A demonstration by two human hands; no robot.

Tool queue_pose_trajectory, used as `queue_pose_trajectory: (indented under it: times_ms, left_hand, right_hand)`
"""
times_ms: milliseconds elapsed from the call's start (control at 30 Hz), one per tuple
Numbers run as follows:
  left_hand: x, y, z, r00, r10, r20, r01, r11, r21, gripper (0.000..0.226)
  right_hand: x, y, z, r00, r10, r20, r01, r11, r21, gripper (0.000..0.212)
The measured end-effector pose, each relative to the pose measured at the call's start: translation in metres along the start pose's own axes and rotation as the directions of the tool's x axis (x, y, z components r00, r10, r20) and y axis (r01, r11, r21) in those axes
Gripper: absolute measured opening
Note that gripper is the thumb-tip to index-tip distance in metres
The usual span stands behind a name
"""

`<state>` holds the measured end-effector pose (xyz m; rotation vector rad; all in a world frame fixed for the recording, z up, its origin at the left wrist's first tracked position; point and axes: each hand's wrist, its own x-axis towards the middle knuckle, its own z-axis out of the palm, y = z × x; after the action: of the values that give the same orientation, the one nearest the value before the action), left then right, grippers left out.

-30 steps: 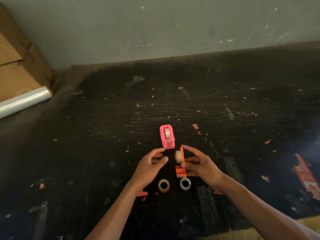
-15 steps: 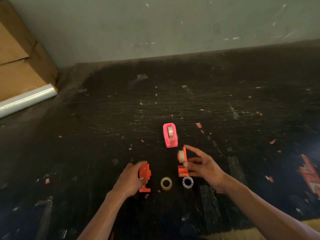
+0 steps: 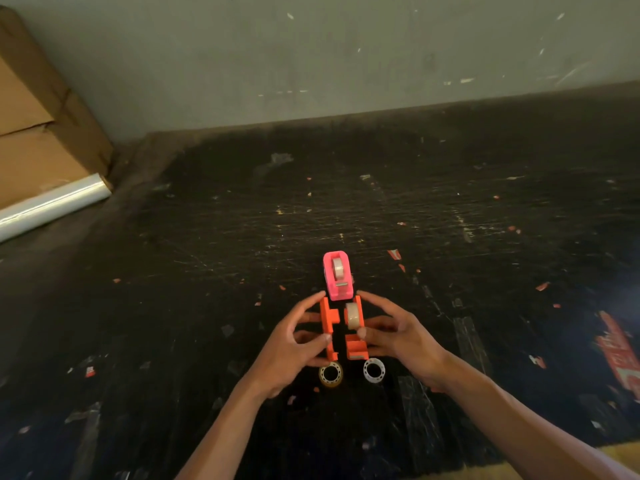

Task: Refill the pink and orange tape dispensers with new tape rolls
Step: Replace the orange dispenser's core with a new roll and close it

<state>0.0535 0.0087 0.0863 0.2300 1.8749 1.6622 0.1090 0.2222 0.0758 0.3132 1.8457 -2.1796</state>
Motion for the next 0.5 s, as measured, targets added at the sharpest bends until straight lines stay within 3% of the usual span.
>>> queue_pose_trajectory:
  times_ms: [333,500]
  left_hand:
    - [0.0001,0.0008,0.0135,1.0,-0.024,0.014,0.026,0.987,-0.158,0.055]
    - [0.0006,0.0011,0.0127,0.999,-0.033,0.019,0.036,0.987,-0.157,0.053]
  right_hand:
    - [-0.0035,-0.0003,-0.0006,1.0,-0.001,0.006,0.001,1.0,0.012,0.063]
    - [-0.004,-0.0023,0.001,0.999,0.001,0.039,-0.002,1.0,0.01,0.062]
